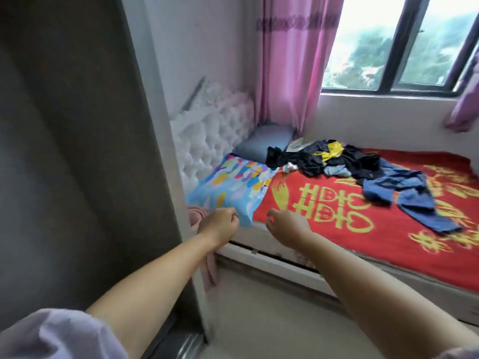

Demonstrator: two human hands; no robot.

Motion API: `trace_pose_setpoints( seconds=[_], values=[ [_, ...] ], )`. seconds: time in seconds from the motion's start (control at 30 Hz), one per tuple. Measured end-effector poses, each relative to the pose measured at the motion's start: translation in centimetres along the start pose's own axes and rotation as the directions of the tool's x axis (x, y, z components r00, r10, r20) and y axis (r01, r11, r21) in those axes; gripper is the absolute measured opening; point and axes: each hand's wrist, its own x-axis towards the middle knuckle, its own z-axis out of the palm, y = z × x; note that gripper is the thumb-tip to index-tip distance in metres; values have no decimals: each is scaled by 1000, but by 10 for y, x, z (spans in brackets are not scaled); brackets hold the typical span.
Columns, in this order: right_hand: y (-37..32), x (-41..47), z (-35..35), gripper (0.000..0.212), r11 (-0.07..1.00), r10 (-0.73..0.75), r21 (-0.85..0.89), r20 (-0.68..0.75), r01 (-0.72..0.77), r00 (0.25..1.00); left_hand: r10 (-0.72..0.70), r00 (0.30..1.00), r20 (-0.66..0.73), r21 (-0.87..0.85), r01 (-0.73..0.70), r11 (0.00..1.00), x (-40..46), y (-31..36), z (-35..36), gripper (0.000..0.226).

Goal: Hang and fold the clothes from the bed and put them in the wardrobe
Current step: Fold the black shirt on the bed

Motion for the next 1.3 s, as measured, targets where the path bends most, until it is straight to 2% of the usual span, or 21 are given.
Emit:
trace_pose_setpoints(
  seconds=[0.1,0.3,0.5,0.63,0.8,1.13,1.3],
  values=[
    [83,-20,-10,37,998,50,-35,54,-48,997,27,998,60,-67,-23,998,27,64,36,23],
    [239,-60,-33,34,964,256,-102,97,-246,962,124,980,157,-150,-101,984,62,182,113,26],
    [311,-63,-29,33,945,328,-35,105,-326,939,177,950,257,-219,-122,968,95,249,163,25],
    [333,-38,-10,34,941,336,-17,178,-339,925,176,937,300,-228,-109,968,128,259,182,25],
    [359,33,9,33,943,331,-44,258,-331,908,163,934,319,-177,-110,978,206,240,204,27],
    [444,182,25,30,900,428,-45,286,-434,858,262,870,417,-60,-261,963,393,238,243,27],
    [485,219,60,29,881,452,-42,373,-472,810,274,816,509,-5,-316,949,450,244,287,27]
  ],
)
